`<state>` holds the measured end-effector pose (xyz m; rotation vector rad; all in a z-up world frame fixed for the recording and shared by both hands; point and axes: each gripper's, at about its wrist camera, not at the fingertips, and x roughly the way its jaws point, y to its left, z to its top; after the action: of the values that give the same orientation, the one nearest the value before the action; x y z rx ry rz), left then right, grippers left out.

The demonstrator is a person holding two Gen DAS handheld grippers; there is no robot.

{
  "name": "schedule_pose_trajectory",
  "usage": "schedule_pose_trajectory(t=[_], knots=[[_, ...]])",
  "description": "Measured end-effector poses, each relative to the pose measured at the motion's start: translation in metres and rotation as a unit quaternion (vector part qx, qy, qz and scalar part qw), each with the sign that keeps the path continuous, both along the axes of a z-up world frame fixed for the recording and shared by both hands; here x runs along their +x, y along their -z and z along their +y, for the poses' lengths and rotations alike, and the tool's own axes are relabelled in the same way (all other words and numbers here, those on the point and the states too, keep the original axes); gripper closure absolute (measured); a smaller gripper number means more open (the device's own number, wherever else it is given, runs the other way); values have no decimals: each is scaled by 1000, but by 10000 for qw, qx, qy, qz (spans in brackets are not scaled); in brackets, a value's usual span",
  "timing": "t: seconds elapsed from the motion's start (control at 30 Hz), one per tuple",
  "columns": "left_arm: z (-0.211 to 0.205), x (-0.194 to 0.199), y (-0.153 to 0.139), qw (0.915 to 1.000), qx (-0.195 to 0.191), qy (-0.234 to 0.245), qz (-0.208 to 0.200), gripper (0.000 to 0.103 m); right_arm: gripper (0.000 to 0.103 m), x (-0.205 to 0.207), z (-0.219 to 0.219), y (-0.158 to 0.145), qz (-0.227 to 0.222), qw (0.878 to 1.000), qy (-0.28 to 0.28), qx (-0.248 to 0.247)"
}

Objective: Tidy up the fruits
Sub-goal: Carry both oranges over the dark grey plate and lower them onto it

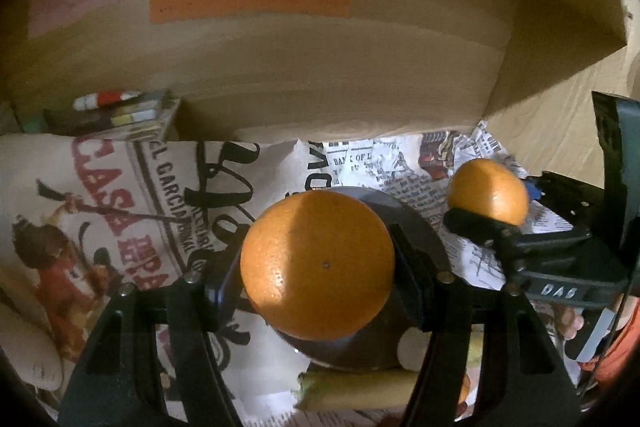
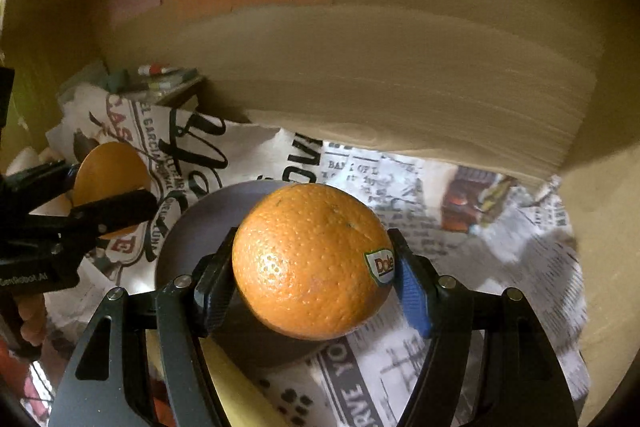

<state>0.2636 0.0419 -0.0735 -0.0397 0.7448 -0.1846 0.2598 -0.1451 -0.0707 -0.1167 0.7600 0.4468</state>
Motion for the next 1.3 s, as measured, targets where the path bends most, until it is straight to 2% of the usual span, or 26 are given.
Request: schedule_pose_trajectory(t=[0.43, 0.83, 0.93, 1.03, 1.13, 1.3], knots=[[-2, 57, 40, 9960, -51, 248, 854, 38, 37, 52, 38, 47, 570, 9959, -409, -563], [-6, 83, 63, 9903, -92, 394, 1331, 38, 35, 63, 48, 70, 708, 9915, -728, -811], [-5, 80, 57, 9929, -90, 371, 1123, 36, 35, 63, 46, 72, 790, 9909, -765, -775], [-8, 73, 43, 9955, -4, 419, 845, 26, 36, 62, 43, 74, 861, 9906, -771, -730], [-8, 65, 30, 9974, 92, 390, 601, 25, 35, 58, 42, 71, 913, 9904, -774, -691], [0, 44, 11, 9988, 46, 291, 387, 25, 27, 36, 37, 46, 477, 9945, -734, -580]])
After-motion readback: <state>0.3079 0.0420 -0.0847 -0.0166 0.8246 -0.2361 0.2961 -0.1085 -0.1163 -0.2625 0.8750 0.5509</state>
